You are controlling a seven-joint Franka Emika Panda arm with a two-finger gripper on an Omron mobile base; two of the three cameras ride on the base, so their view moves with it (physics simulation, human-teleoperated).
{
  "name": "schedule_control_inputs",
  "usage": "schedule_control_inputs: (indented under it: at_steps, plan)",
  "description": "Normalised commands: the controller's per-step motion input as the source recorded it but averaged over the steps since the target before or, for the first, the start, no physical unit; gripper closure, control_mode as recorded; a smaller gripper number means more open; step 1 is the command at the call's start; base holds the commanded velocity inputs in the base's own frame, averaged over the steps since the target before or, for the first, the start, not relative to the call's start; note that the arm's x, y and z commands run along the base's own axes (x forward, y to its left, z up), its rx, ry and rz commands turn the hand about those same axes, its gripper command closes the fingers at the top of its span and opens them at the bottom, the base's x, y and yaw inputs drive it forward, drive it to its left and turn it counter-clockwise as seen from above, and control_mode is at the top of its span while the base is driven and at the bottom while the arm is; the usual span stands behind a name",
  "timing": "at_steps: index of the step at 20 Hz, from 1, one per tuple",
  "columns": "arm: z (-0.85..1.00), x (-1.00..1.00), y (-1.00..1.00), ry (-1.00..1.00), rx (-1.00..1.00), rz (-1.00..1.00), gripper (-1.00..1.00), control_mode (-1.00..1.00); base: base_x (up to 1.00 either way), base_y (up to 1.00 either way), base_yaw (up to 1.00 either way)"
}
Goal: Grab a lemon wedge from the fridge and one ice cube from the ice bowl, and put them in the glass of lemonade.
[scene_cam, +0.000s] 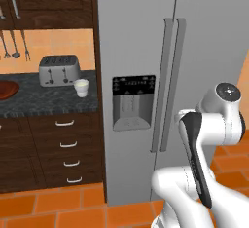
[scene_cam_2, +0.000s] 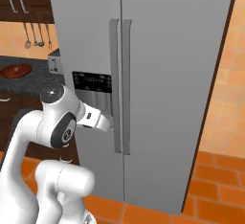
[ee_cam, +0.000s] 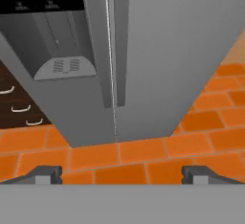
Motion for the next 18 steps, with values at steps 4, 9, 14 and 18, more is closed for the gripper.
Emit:
schedule_control_inputs:
  at_steps: [4, 9, 14, 18]
  plan:
    - [0.0, 0.0, 0.0, 0.0, 0.0, 0.0, -1.0, 1.0, 0.21, -0.72, 0.0]
    - [0.0, 0.0, 0.0, 0.0, 0.0, 0.0, -1.0, 1.0, -0.05, -0.12, 0.01]
    - [0.0, 0.0, 0.0, 0.0, 0.0, 0.0, -1.0, 1.0, -0.51, 0.0, 0.02]
    - [0.18, -0.14, 0.0, -0.08, 0.0, 0.01, -1.0, -1.0, -0.03, 0.0, 0.0]
